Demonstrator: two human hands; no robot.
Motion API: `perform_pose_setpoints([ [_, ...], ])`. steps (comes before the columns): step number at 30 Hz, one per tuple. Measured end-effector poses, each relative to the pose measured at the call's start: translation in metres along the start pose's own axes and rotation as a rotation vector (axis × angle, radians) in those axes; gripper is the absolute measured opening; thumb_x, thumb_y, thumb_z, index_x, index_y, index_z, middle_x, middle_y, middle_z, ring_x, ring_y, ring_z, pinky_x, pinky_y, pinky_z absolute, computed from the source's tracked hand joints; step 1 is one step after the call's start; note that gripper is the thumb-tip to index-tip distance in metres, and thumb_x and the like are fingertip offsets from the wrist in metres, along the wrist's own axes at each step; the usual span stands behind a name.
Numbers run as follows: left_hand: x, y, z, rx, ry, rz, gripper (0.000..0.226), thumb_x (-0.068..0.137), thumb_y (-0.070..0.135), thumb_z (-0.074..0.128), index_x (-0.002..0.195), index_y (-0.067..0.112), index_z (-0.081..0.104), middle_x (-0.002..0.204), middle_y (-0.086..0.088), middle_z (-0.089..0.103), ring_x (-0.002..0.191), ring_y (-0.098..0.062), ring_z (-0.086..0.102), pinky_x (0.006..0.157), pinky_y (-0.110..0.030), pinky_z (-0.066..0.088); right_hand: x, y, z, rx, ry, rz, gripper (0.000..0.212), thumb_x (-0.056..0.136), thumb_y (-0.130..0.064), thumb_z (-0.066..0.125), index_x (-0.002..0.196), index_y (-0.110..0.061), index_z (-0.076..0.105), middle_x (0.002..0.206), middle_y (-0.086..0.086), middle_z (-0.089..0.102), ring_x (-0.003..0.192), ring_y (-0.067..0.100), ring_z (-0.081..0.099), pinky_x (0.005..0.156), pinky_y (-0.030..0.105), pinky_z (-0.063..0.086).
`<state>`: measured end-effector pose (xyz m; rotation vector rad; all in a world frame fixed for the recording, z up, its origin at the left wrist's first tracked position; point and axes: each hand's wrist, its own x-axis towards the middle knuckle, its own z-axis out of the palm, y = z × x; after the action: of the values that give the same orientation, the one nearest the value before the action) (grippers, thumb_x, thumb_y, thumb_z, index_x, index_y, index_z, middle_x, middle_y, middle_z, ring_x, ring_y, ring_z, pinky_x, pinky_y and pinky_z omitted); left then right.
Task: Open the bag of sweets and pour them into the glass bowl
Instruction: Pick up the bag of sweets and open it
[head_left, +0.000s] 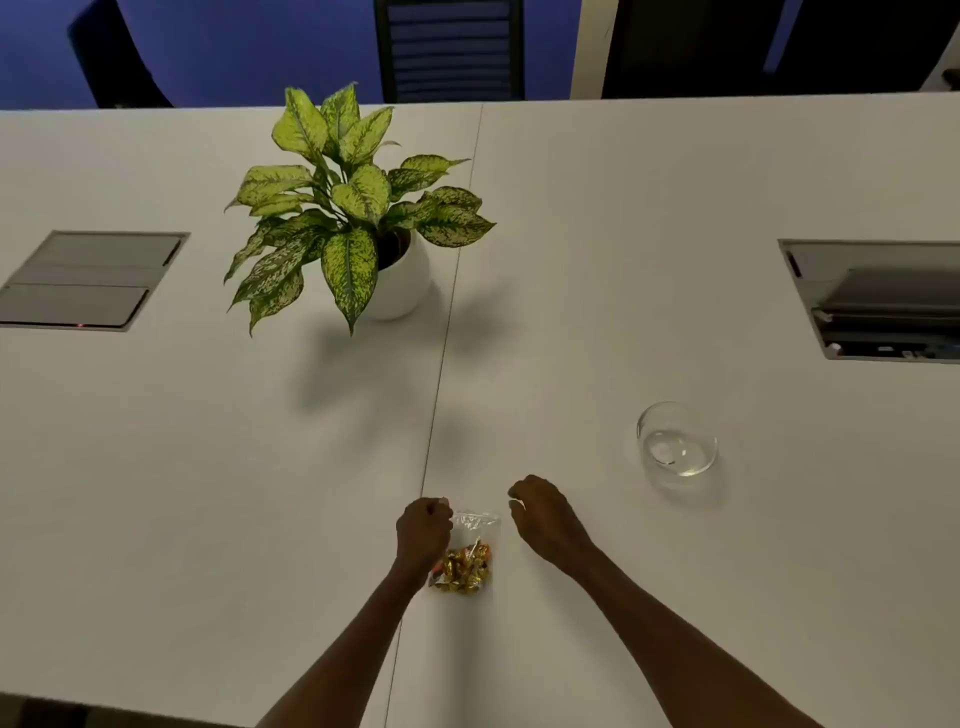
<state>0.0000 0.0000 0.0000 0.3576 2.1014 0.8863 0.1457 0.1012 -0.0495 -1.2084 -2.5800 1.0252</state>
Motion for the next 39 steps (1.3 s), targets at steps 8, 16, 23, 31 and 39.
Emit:
perform_pose_setpoints([
  [8, 0.010, -0.023, 0.006, -0.202, -0.029, -0.188, 0.031, 0.094, 0.012, 0.046, 0.070, 0.005, 0.064, 0.081, -0.021, 0.068, 0.078, -0.030, 0.064, 0.075, -0.044, 0.053, 0.015, -0.017, 0.026, 0.159, -0.141, 0.255, 0.031, 0.093, -0.016, 0.056, 0.118, 0.001, 0.061, 0.120, 0.019, 0.066, 0.112, 0.032, 0.062, 0.094, 0.039, 0.051],
  [16, 0.014, -0.034, 0.009, -0.365, -0.017, -0.288, 0.032, 0.097, 0.019, 0.051, 0.074, 0.003, 0.067, 0.081, -0.015, 0.073, 0.085, -0.031, 0.071, 0.087, -0.043, 0.056, 0.009, -0.024, 0.039, 0.216, -0.145, 0.277, 0.018, 0.087, -0.013, 0.059, 0.086, -0.001, 0.073, 0.092, 0.014, 0.074, 0.086, 0.026, 0.067, 0.075, 0.038, 0.054],
  [23, 0.000, -0.042, 0.009, -0.460, 0.025, -0.353, 0.033, 0.082, 0.033, 0.074, 0.073, 0.002, 0.074, 0.077, -0.018, 0.077, 0.073, -0.028, 0.072, 0.080, -0.039, 0.059, -0.018, -0.043, 0.033, 0.242, -0.049, 0.165, 0.014, 0.086, -0.018, 0.064, 0.087, -0.014, 0.077, 0.085, 0.004, 0.073, 0.072, 0.006, 0.055, 0.059, 0.011, 0.036],
  [31, -0.030, -0.028, 0.008, -0.678, -0.009, -0.251, 0.010, 0.080, 0.003, 0.070, 0.075, -0.004, 0.075, 0.078, -0.023, 0.073, 0.069, -0.024, 0.070, 0.073, -0.032, 0.062, -0.040, -0.044, 0.002, 0.252, -0.013, 0.082, 0.016, 0.089, -0.023, 0.064, 0.091, -0.017, 0.078, 0.086, 0.007, 0.072, 0.080, 0.012, 0.060, 0.067, 0.022, 0.041],
  [39, -0.055, 0.021, 0.042, -0.561, -0.123, 0.063, 0.020, 0.093, 0.013, 0.062, 0.083, 0.002, 0.075, 0.081, -0.019, 0.075, 0.075, -0.022, 0.071, 0.077, -0.030, 0.059, -0.058, -0.029, -0.059, 0.315, 0.174, 0.088, 0.014, 0.088, -0.024, 0.068, 0.094, -0.017, 0.078, 0.083, 0.006, 0.072, 0.077, 0.017, 0.064, 0.068, 0.033, 0.053],
])
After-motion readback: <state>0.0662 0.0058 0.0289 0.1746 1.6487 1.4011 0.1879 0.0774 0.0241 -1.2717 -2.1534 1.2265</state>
